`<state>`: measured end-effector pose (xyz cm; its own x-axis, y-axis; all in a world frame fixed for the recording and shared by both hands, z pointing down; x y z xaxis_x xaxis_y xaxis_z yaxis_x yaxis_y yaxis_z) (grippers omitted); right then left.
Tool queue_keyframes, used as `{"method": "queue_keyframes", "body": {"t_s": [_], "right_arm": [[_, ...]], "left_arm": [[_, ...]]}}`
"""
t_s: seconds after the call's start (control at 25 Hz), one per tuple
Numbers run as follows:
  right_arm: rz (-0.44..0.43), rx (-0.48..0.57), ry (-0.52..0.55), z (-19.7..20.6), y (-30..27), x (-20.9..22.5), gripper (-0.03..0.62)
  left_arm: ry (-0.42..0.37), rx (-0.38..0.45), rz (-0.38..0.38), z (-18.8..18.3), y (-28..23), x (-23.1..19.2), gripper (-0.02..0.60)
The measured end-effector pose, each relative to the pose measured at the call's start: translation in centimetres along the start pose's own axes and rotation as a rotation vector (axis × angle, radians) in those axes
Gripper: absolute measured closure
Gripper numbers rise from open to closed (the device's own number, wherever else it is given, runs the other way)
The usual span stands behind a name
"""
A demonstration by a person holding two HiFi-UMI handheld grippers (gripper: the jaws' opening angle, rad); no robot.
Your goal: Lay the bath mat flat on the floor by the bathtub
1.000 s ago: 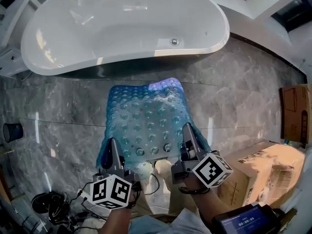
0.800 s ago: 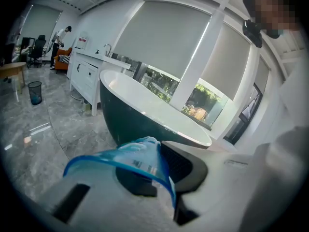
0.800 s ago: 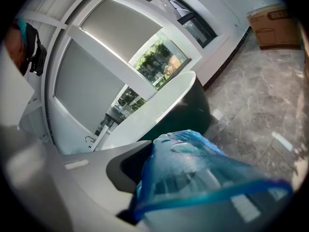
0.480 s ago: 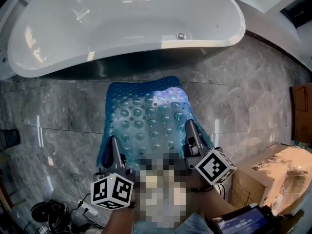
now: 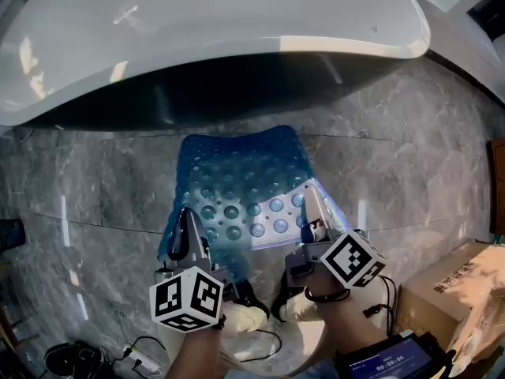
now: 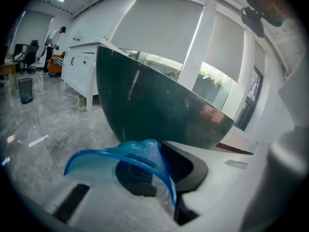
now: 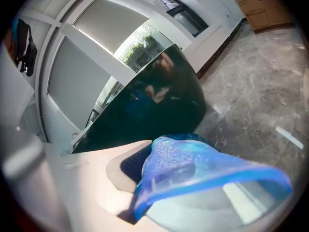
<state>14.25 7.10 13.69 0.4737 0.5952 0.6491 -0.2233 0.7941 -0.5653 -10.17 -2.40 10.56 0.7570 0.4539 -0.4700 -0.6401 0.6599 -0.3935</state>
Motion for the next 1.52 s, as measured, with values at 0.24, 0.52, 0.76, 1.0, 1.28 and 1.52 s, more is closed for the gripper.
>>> {"method": "queue_keyframes", "body": {"t_s": [0.24, 0.52, 0.76, 1.0, 1.28, 1.52], "right_arm": [[-0.060, 0.066, 0.108, -0.5, -2.3, -0.8, 0.566], [-0.151, 0.233, 0.326, 1.8, -3.6, 0.3, 0.568], [0.092, -0.062, 0.073, 14.0, -7.0, 11.9, 0.572], [0.144, -0.187, 0.026, 20.5, -7.8, 15.6, 0.569], [0.165, -0.227, -0.057, 22.9, -8.8, 18.8, 0.544], [0.266, -0.291, -0.116, 23.8, -9.1, 20.2, 0.528]], "left_arm": [[-0.033, 0.054, -0.001, -0.4, -1.8, -0.4, 0.546], [-0.118, 0.154, 0.057, 2.6, -2.0, -1.6, 0.549], [0.040, -0.098, -0.097, 14.3, -4.4, -9.5, 0.551], [0.114, -0.227, -0.132, 21.3, -4.3, -12.2, 0.551], [0.248, -0.229, -0.206, 25.0, -4.9, -16.8, 0.554], [0.431, -0.279, -0.276, 27.9, -5.6, -18.6, 0.546]]}}
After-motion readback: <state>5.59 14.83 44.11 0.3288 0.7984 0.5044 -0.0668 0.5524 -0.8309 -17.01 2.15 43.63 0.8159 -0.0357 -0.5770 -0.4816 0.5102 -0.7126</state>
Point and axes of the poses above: the fingertips, and each gripper's own axes: y backward along the fingers, x to its right, z out of its underside, the point moved 4 cm from there along y, backward along the fingers, and after that the axes turned 12 degrees about z, right-handed, at the moved point
